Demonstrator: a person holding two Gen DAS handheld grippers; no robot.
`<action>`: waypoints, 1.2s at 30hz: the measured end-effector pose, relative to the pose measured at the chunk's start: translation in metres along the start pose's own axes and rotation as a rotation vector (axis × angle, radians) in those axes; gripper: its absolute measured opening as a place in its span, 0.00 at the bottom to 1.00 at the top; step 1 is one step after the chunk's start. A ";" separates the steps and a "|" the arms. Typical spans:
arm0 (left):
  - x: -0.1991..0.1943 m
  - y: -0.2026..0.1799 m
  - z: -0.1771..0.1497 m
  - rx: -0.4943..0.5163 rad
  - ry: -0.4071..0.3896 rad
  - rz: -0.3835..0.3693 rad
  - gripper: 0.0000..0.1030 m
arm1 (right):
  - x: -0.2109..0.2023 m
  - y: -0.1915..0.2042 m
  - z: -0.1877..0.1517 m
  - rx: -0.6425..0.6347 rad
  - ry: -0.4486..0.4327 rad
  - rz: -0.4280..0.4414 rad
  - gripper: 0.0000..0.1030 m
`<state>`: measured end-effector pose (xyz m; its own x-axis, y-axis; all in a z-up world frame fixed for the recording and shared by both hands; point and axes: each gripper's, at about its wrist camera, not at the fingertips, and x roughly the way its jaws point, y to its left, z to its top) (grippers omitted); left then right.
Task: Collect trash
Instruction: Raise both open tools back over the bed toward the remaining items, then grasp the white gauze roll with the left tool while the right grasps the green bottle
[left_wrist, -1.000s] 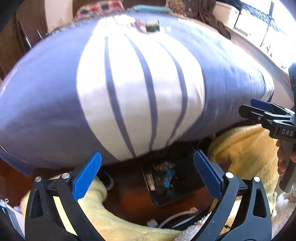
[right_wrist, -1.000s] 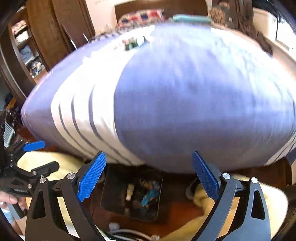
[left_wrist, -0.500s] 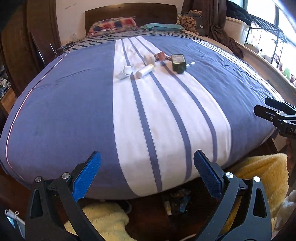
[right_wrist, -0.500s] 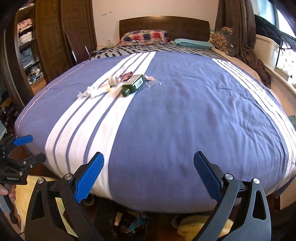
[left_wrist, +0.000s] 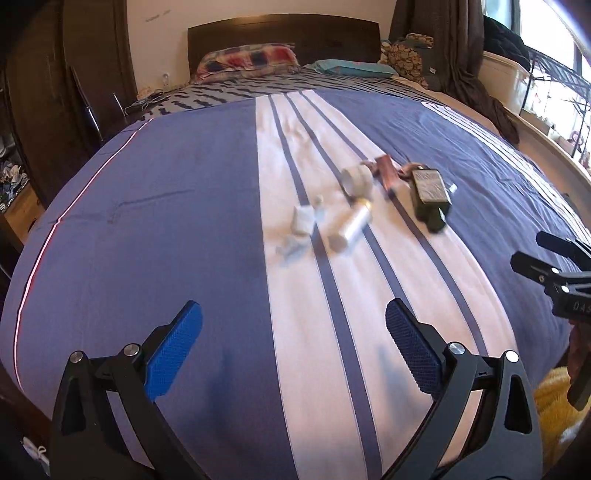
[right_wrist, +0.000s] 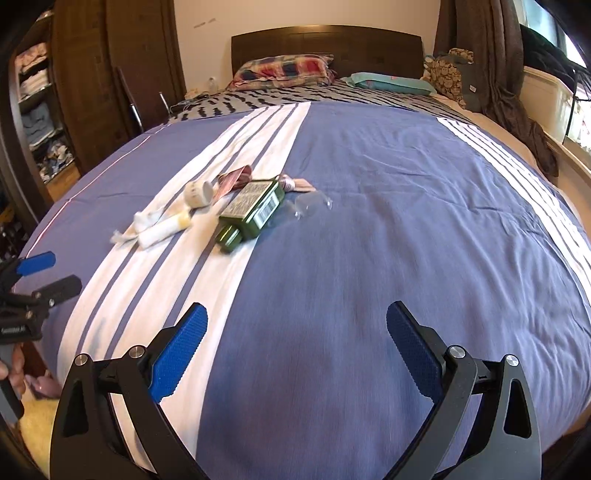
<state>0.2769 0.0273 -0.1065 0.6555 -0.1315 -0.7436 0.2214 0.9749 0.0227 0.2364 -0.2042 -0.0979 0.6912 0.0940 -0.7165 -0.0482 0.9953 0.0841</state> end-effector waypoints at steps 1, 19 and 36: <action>0.007 0.001 0.007 0.000 -0.001 0.000 0.87 | 0.007 -0.001 0.007 0.004 -0.001 0.002 0.95; 0.086 0.010 0.063 0.024 0.044 -0.053 0.52 | 0.080 0.047 0.070 -0.011 0.009 0.013 0.78; 0.078 -0.006 0.054 0.057 0.036 -0.086 0.19 | 0.078 0.047 0.064 -0.021 0.030 -0.004 0.48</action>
<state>0.3656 0.0012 -0.1282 0.6059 -0.2064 -0.7683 0.3169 0.9485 -0.0049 0.3340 -0.1513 -0.1050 0.6692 0.0899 -0.7376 -0.0604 0.9960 0.0666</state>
